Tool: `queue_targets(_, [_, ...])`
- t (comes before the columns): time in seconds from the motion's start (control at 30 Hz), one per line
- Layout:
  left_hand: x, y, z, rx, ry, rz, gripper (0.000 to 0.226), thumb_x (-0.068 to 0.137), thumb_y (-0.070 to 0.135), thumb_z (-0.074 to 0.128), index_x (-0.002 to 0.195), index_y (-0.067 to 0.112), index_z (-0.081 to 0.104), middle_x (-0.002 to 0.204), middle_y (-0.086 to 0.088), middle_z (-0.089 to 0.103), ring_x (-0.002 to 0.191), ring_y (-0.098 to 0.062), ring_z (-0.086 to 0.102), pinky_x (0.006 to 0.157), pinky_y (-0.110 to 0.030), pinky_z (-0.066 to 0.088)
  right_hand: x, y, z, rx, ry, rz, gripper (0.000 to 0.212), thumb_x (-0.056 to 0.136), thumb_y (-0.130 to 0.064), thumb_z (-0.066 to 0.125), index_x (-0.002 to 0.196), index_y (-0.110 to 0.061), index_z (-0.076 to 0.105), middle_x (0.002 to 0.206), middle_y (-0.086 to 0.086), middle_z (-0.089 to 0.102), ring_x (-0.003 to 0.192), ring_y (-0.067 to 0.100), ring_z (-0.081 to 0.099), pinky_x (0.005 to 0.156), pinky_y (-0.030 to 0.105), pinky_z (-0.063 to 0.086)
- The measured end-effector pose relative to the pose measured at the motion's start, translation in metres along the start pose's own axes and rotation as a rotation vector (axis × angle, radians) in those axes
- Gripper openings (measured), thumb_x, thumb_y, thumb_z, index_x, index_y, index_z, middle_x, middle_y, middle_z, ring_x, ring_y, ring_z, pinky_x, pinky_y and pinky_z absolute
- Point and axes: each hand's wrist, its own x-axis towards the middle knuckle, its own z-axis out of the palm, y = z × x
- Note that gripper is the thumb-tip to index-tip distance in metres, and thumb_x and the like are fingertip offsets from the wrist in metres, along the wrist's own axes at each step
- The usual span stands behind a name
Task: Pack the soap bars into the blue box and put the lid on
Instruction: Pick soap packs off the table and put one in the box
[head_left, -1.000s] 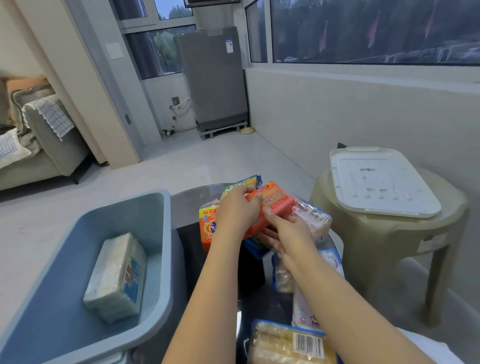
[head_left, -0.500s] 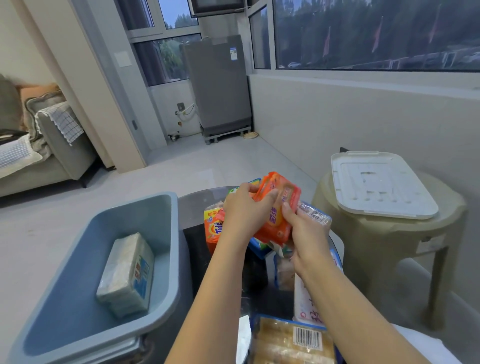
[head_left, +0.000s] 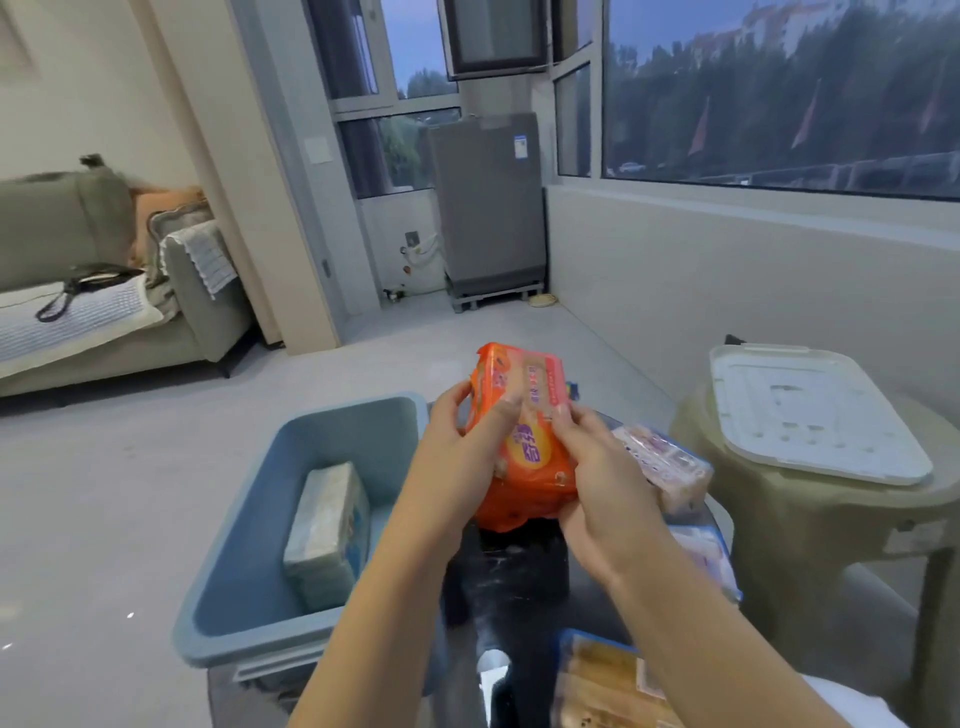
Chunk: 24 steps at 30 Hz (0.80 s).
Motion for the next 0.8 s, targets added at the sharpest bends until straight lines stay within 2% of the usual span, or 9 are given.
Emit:
queue_targets(0.1, [-0.009,0.007,-0.03,-0.062,0.046,-0.007,0.041,0.086,0.033,0.063,0.123,0.028,0.048,0.105,-0.003,0.071,0.084,-0.019,0.073,0.072,-0.034,0.06,0.001,0.003,0.022,-0.103,-0.078,0.06,0.029,0.091,-0.025,0.055,0.119,-0.019,0.056,0.101,0.01,0.072,0.085,0.023,0.072,0.07,0.037,0.058])
queue_targets(0.23, [-0.017,0.01,-0.077,-0.047,0.094,-0.025,0.052,0.084,0.036,0.064,0.131,0.022,0.048,0.107,-0.007,0.072,0.085,-0.021,0.074,0.074,-0.038,0.059,0.005,0.012,0.057,-0.265,-0.228,0.181,0.042,0.084,-0.033,0.063,0.123,-0.024,0.048,0.103,0.01,0.071,0.085,0.025,0.072,0.076,0.041,0.058])
queue_targets(0.37, [-0.022,0.011,-0.121,0.164,0.094,-0.065,0.054,0.082,0.049,0.06,0.127,0.02,0.052,0.107,-0.006,0.072,0.089,-0.021,0.073,0.085,-0.042,0.057,0.014,0.029,0.087,-0.377,-0.283,0.312,0.053,0.082,-0.029,0.067,0.126,-0.021,0.039,0.104,0.012,0.069,0.086,0.028,0.07,0.076,0.044,0.057])
queue_targets(0.5, [-0.029,0.007,-0.154,0.329,0.096,-0.101,0.048,0.085,0.055,0.052,0.116,0.019,0.061,0.104,-0.003,0.073,0.09,-0.016,0.07,0.079,-0.03,0.053,0.023,0.047,0.108,-0.515,-0.35,0.491,0.046,0.083,-0.029,0.065,0.124,-0.012,0.052,0.101,0.013,0.071,0.083,0.026,0.069,0.072,0.04,0.057])
queue_targets(0.57, [-0.029,0.003,-0.17,0.429,0.104,-0.119,0.053,0.084,0.061,0.049,0.105,0.017,0.069,0.098,-0.002,0.075,0.09,-0.015,0.07,0.081,-0.029,0.052,0.027,0.057,0.116,-0.583,-0.374,0.599,0.043,0.085,-0.031,0.062,0.122,-0.009,0.057,0.105,0.014,0.07,0.087,0.027,0.067,0.082,0.042,0.054])
queue_targets(0.63, [-0.03,-0.006,-0.184,0.488,0.108,-0.142,0.071,0.072,0.077,0.047,0.091,0.014,0.074,0.095,-0.006,0.075,0.094,-0.021,0.069,0.091,-0.039,0.051,0.03,0.066,0.122,-0.619,-0.407,0.703,0.043,0.086,-0.031,0.059,0.122,-0.008,0.058,0.114,0.015,0.068,0.096,0.029,0.065,0.097,0.048,0.047])
queue_targets(0.7, [-0.031,-0.017,-0.194,0.522,0.152,-0.146,0.082,0.061,0.085,0.043,0.087,0.015,0.075,0.11,-0.009,0.067,0.111,-0.025,0.061,0.101,-0.047,0.045,0.033,0.074,0.126,-0.662,-0.426,0.782,0.041,0.087,-0.031,0.058,0.122,-0.008,0.058,0.11,0.014,0.069,0.094,0.028,0.065,0.096,0.049,0.046])
queue_targets(0.8, [-0.035,-0.024,-0.199,0.52,0.247,-0.181,0.06,0.079,0.068,0.049,0.114,0.021,0.064,0.138,-0.002,0.04,0.13,-0.019,0.04,0.111,-0.043,0.034,0.039,0.085,0.127,-0.716,-0.453,0.879,0.037,0.089,-0.033,0.054,0.117,-0.01,0.058,0.093,0.01,0.071,0.076,0.024,0.07,0.077,0.041,0.054])
